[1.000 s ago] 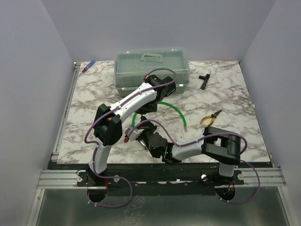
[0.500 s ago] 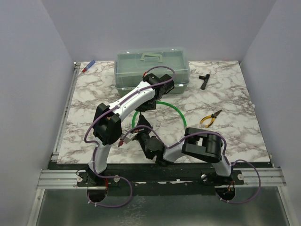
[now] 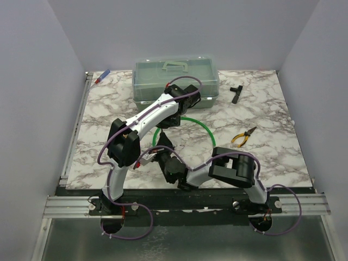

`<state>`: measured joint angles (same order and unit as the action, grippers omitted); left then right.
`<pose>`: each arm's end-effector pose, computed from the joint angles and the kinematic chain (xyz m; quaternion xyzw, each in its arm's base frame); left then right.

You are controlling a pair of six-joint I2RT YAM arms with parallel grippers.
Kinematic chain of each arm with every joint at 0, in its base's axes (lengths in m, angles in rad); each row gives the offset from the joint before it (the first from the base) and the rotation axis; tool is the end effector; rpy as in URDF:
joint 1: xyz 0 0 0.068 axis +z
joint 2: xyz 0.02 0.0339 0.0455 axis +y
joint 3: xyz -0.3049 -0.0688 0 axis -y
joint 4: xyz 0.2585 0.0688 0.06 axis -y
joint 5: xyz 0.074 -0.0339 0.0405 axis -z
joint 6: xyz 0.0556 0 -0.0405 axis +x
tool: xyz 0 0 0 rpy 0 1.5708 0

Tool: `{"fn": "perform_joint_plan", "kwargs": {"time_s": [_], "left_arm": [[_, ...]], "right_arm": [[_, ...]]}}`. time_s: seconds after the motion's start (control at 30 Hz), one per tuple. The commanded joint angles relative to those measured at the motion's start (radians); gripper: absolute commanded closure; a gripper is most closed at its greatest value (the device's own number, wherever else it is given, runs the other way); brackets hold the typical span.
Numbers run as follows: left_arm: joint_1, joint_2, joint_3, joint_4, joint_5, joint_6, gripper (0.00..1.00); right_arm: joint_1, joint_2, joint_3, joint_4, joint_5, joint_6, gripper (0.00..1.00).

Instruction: Unlock with the key

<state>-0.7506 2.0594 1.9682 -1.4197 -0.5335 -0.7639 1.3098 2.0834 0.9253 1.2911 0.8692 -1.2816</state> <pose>0.3362 -0.2749 0.2973 -0.0143 0.9641 0.1716 0.2020 0.1538 0.4113 0.1811 -0.4888 0.4672 -0.2676 0.6864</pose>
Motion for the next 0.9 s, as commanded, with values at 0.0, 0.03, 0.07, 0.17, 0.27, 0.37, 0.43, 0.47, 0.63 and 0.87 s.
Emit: {"fn": "perform_joint_plan", "kwargs": {"time_s": [0.0,0.03,0.07,0.17,0.27,0.37,0.43,0.47,0.63,0.87], "left_arm": [[-0.017,-0.051,-0.005,-0.041,0.083,0.009,0.96],[-0.017,-0.056,-0.011,-0.035,0.087,0.01,0.96],[-0.016,-0.062,-0.018,-0.029,0.092,0.011,0.96],[-0.012,-0.079,-0.042,-0.005,0.116,0.016,0.96],[-0.008,-0.096,-0.063,0.019,0.15,0.027,0.96],[-0.007,-0.113,-0.073,0.035,0.165,0.034,0.96],[-0.006,-0.123,-0.083,0.037,0.167,0.035,0.96],[-0.003,-0.131,-0.091,0.041,0.17,0.035,0.96],[0.012,-0.159,-0.131,0.067,0.189,0.04,0.96],[0.029,-0.195,-0.166,0.091,0.202,0.021,0.96]], "right_arm": [[-0.016,0.084,-0.003,0.064,-0.016,-0.05,1.0],[-0.016,0.104,-0.01,0.129,-0.016,-0.082,1.0],[-0.016,0.127,-0.014,0.192,-0.015,-0.122,1.0],[-0.016,0.198,-0.007,0.349,-0.018,-0.227,1.0],[-0.018,0.26,0.001,0.483,-0.032,-0.303,1.0],[-0.017,0.27,0.008,0.487,-0.025,-0.28,1.0],[-0.018,0.26,0.008,0.489,-0.012,-0.259,1.0],[-0.018,0.252,0.008,0.489,-0.004,-0.248,1.0],[-0.026,0.244,0.017,0.49,0.01,-0.232,1.0],[-0.052,0.211,0.042,0.487,0.073,-0.192,1.0]]}}
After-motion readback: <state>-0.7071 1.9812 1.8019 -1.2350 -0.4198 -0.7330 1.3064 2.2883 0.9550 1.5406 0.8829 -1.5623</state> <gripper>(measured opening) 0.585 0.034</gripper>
